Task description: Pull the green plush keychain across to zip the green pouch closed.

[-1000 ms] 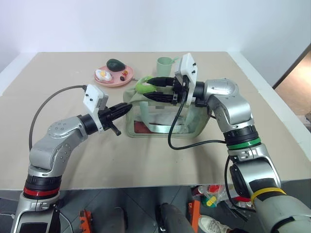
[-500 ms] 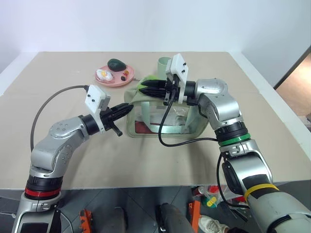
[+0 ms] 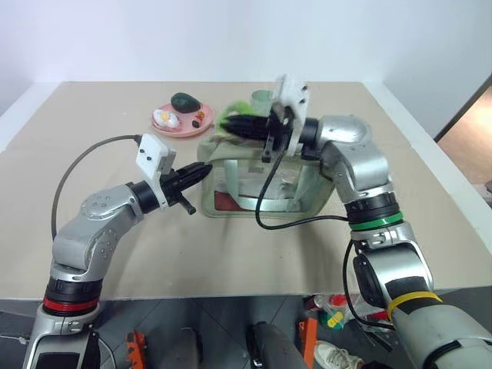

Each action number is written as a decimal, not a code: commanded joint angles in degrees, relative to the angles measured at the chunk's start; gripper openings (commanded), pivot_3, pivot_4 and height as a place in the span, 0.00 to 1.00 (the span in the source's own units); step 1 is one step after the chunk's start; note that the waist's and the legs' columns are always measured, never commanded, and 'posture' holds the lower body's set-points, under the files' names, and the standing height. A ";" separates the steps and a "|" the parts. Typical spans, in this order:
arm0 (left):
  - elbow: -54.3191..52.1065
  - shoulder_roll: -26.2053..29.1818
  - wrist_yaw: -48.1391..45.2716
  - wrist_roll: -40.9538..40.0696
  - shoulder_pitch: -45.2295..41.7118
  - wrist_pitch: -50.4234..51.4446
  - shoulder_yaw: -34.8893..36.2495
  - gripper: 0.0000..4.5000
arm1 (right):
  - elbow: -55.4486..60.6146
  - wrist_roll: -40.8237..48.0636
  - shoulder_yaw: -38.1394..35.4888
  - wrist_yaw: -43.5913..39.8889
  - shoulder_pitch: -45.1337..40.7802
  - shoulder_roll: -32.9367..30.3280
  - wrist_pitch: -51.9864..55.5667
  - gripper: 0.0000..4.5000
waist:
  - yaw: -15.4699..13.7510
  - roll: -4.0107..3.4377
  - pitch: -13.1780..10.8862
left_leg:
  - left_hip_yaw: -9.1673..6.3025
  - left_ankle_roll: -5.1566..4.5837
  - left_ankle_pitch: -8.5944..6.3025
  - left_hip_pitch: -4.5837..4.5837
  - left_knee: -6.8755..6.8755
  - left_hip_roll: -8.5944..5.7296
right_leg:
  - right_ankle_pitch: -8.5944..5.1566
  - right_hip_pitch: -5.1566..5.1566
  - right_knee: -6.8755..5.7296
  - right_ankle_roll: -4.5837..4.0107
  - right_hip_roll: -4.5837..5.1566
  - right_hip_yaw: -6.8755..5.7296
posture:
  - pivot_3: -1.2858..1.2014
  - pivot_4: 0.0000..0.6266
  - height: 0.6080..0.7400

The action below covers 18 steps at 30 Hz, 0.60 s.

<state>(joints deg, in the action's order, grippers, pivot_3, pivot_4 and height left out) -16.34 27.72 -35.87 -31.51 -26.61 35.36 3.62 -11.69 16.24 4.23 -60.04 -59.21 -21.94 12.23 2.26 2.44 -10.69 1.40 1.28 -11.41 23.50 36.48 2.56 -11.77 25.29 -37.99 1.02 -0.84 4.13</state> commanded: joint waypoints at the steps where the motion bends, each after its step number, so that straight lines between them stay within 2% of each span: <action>1: -1.98 -0.72 1.91 -0.66 -0.87 0.07 1.41 0.00 | 7.37 -1.25 -6.89 1.46 5.83 -9.79 -1.73 0.01 | -0.59 0.02 0.01 | -0.01 0.00 0.00 0.01 0.00 -0.03 | -0.03 -0.01 0.01 0.02 0.05 -0.02 | 0.52 0.24 1.00; 5: -3.13 -1.80 4.67 -1.07 -0.68 0.85 2.41 0.00 | 10.38 -2.21 -12.29 2.19 13.77 -20.81 -1.21 0.01 | -0.89 0.00 -0.01 | 0.15 -0.01 -0.01 0.10 0.00 -0.22 | -0.05 0.02 0.17 0.16 0.22 0.12 | 0.52 0.24 1.00; 11: -3.39 -3.17 7.63 -0.67 -0.57 1.06 2.33 0.00 | 6.98 -9.19 -16.25 7.49 23.87 -31.52 -4.89 0.01 | -0.41 0.00 -0.01 | 0.13 -0.03 -0.02 -0.02 -0.04 -0.20 | -0.04 -0.02 0.18 0.17 0.16 0.14 | 0.52 0.24 1.00; 14: -3.58 -3.85 8.67 -0.09 -0.28 0.73 1.72 0.00 | 7.66 -9.91 -16.14 9.99 27.84 -31.33 -4.45 0.01 | 0.12 0.00 -0.01 | 0.14 -0.03 -0.02 -0.17 -0.04 -0.19 | -0.02 -0.13 0.18 0.14 0.13 0.16 | 0.52 0.24 1.00; 18: -3.79 -5.08 10.31 0.99 -0.58 0.26 1.07 0.00 | 13.06 -10.16 -12.56 14.33 33.05 -26.09 0.97 0.01 | 0.55 0.02 0.00 | 0.13 -0.02 0.00 -0.19 0.01 -0.20 | 0.07 -0.17 0.18 0.21 0.12 0.20 | 0.52 0.24 1.00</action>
<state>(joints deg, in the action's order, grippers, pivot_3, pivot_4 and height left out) -17.64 22.88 -26.75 -31.22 -26.71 36.72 4.13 -1.94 6.34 -9.24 -47.66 -26.81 -49.18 11.54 2.80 2.47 -10.70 1.53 1.26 -11.40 23.29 36.50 2.36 -11.69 25.11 -37.82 1.25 -0.72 4.35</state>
